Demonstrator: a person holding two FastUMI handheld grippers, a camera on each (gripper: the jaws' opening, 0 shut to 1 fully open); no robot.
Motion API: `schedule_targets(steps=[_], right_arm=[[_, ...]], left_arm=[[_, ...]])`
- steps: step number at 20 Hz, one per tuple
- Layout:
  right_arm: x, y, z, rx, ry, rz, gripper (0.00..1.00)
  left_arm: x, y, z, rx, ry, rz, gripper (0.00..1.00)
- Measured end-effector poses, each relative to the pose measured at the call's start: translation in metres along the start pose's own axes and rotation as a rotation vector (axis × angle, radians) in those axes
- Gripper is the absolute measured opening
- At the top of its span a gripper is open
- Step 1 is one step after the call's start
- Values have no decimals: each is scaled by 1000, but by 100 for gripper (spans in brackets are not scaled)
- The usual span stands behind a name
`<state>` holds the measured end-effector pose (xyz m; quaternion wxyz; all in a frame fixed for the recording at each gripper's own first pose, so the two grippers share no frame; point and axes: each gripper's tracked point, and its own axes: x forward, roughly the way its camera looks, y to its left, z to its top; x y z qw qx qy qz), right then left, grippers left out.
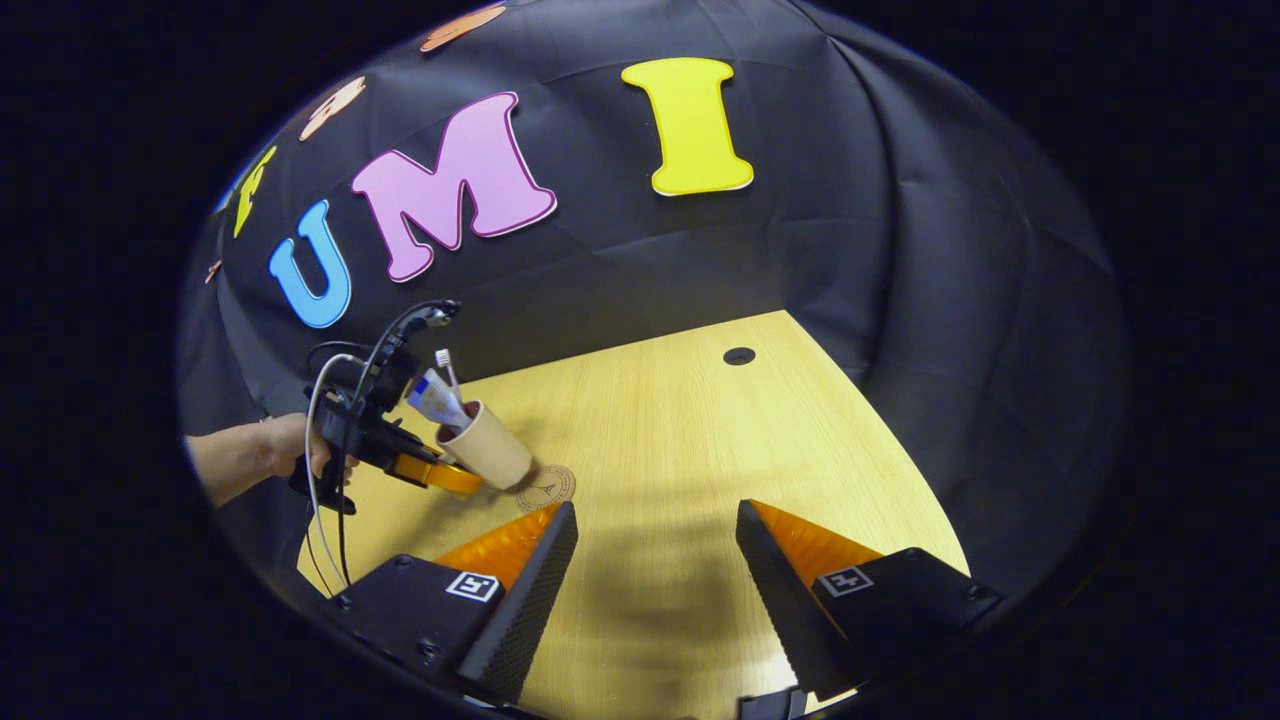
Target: Put the toothbrush and toothpaste on the desktop into the cup, then pick up the cup and place it on the coaster on the desktop.
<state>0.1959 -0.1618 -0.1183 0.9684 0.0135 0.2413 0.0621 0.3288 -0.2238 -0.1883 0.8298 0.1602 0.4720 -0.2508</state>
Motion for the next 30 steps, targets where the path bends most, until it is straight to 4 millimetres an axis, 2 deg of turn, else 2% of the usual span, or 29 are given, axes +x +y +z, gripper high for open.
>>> schedule_targets(steps=[4, 5, 6, 8, 9, 10, 11, 12, 13, 14, 15, 16, 18, 19, 20, 22, 25, 30], right_arm=[[-2, -1, 0, 5, -3, 3, 98], [-3, -2, -1, 2, -2, 3, 98], [-3, -2, -2, -2, -2, 3, 98], [-4, -1, -3, -2, 1, 6, 98], [-4, 0, -6, -1, 4, 8, 98], [-4, 1, -8, 1, 7, 11, 98], [-4, 2, -9, 1, 11, 12, 98], [-4, 2, -10, 1, 12, 13, 98], [-5, 3, -8, 1, 9, 12, 98], [-5, 5, -8, 2, 5, 14, 98], [-6, 6, -7, 3, 3, 14, 98], [-7, 7, -8, 3, 2, 13, 98], [-7, 9, -9, 1, 2, 10, 98], [-7, 11, -8, 0, 0, 10, 98], [-8, 14, -8, -1, -2, 10, 98], [-11, 19, -7, -3, -5, 6, 98], [-18, 31, -2, -6, -18, 4, 98], [-41, 61, 4, -42, -47, -8, 98]], left_arm=[[12, -15, 3, 6, 22, 9, 27], [15, -15, 4, 4, 26, 12, 32], [17, -15, 4, 0, 30, 17, 28], [20, -17, 3, 7, 34, 25, 28], [21, -17, 3, 11, 39, 31, 33], [24, -20, 2, 15, 46, 37, 29], [26, -21, 2, 17, 53, 44, 29], [26, -21, 0, 20, 62, 53, 34], [25, -20, -1, 23, 62, 58, 35], [25, -20, -1, 31, 59, 62, 31], [22, -20, 0, 36, 56, 63, 36], [18, -20, 1, 41, 48, 67, 33], [9, -17, 4, 43, 22, 68, 45], [4, -17, 4, 33, 6, 66, 55], [-3, -19, 2, 18, -10, 59, 65], [-22, -20, -2, -34, -63, 46, 100], [-66, -19, -15, -135, -219, 74, 97], [-163, -21, -65, -301, -514, 132, 98]])
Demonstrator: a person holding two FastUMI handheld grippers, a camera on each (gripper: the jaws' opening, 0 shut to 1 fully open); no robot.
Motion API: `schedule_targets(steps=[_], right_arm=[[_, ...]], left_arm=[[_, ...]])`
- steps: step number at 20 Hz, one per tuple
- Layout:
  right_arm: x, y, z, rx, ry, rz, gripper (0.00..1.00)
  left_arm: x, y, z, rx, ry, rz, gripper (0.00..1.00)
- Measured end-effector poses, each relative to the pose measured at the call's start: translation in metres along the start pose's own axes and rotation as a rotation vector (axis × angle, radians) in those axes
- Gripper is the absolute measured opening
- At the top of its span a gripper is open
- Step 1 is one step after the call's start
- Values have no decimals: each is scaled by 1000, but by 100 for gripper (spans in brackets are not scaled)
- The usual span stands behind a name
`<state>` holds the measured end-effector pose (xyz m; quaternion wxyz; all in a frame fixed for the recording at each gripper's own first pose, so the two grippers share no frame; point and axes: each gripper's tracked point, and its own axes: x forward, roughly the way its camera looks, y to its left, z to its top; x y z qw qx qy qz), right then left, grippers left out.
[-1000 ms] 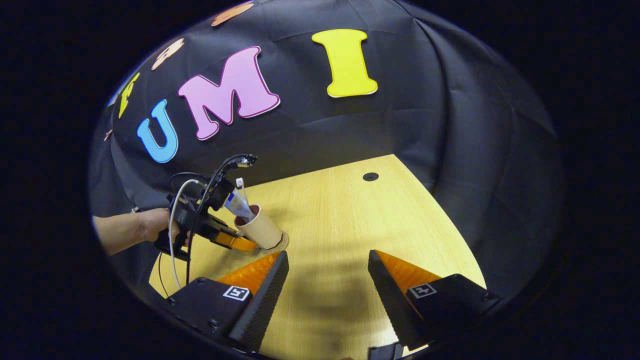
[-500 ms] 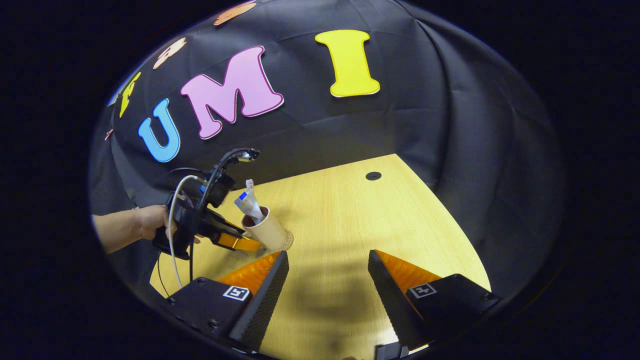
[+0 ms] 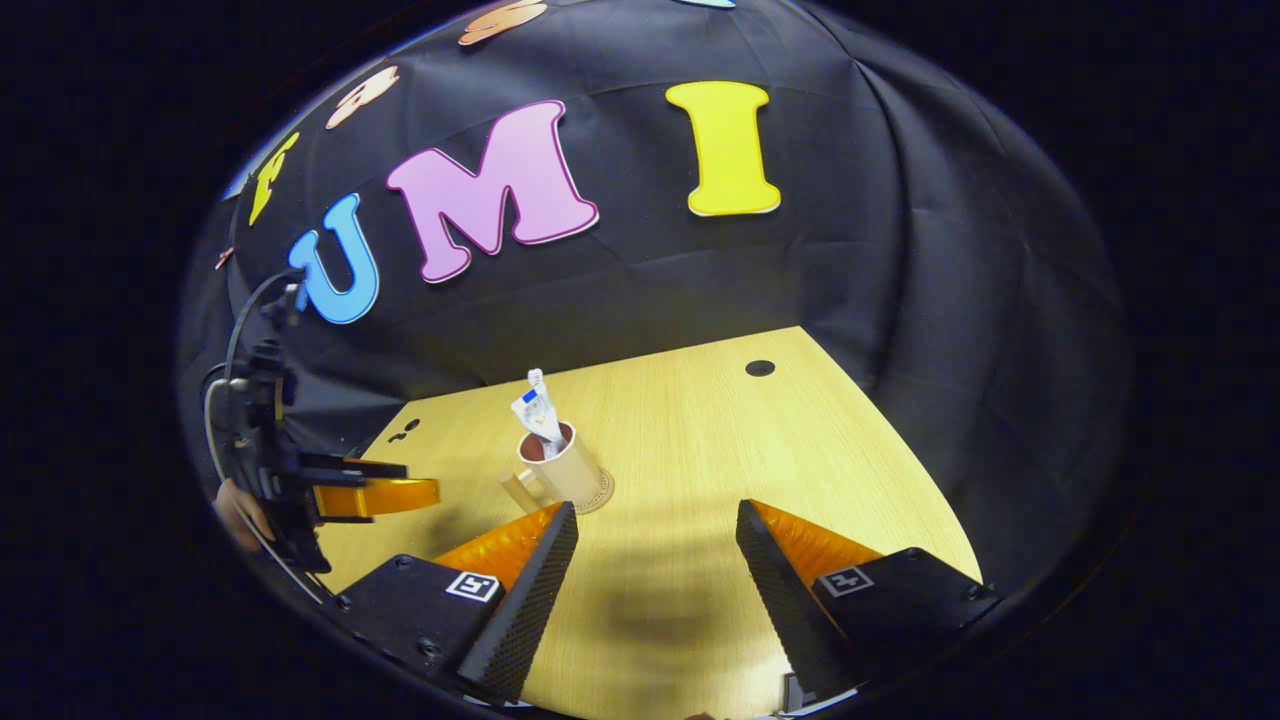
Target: Put the toothbrush and toothpaste on the desktop into the cup, then pick up the cup and place it on the coaster on the desktop.
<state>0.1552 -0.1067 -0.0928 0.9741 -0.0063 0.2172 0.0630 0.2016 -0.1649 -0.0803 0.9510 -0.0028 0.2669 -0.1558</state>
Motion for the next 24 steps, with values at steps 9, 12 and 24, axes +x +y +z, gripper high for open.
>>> schedule_targets(steps=[9, 12, 24], right_arm=[[-71, 79, 13, -51, -147, 24, 98], [-98, 98, 9, -76, -205, 14, 98], [-126, 140, -9, -135, -240, 4, 98]], left_arm=[[-174, 38, 6, 21, -462, 143, 98], [-215, 48, 5, 13, -587, 163, 97], [-241, 82, -17, -47, -611, 161, 98]])
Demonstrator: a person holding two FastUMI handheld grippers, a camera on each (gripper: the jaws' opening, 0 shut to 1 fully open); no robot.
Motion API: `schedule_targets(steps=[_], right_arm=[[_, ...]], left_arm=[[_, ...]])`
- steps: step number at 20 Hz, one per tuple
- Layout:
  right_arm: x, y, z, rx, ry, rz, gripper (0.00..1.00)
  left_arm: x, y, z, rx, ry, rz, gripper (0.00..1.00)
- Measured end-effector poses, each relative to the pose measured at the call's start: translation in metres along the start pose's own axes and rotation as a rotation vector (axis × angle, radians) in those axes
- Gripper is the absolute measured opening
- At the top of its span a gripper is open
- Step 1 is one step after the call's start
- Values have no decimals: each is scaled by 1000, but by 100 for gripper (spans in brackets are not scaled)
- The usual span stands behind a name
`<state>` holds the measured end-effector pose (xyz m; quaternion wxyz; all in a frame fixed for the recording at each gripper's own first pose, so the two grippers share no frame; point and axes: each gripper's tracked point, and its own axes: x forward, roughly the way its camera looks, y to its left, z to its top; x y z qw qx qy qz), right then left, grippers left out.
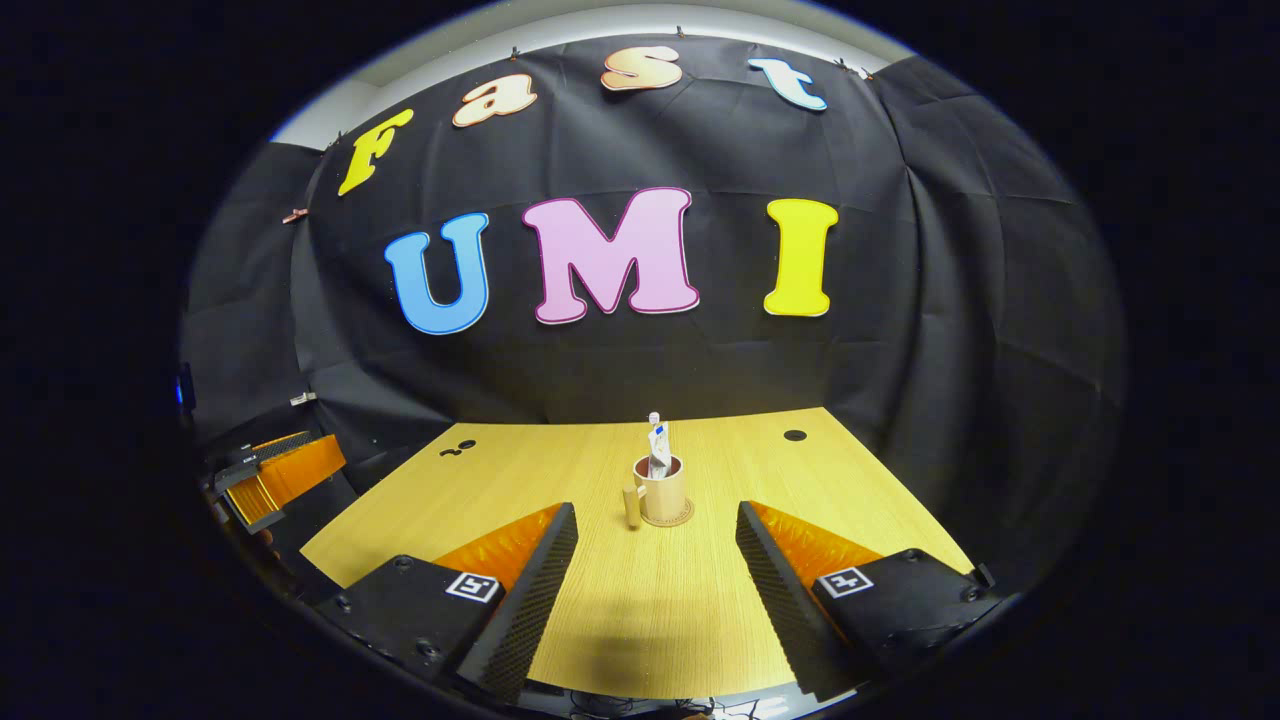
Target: Put the toothbrush and toothpaste on the desktop into the cup, then pick up the cup and place it on the coaster on the desktop.
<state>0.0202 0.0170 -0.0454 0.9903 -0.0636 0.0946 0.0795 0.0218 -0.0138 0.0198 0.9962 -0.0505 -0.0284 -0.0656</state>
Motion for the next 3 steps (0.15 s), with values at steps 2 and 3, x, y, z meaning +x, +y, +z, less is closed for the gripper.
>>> schedule_targets(steps=[2, 3], right_arm=[[1, 2, 1, 7, -1, -9, 98], [2, 4, 2, 15, -3, -13, 98]], left_arm=[[0, 3, -3, -5, 9, 2, 98], [-1, 3, -6, -5, 17, 0, 98]])
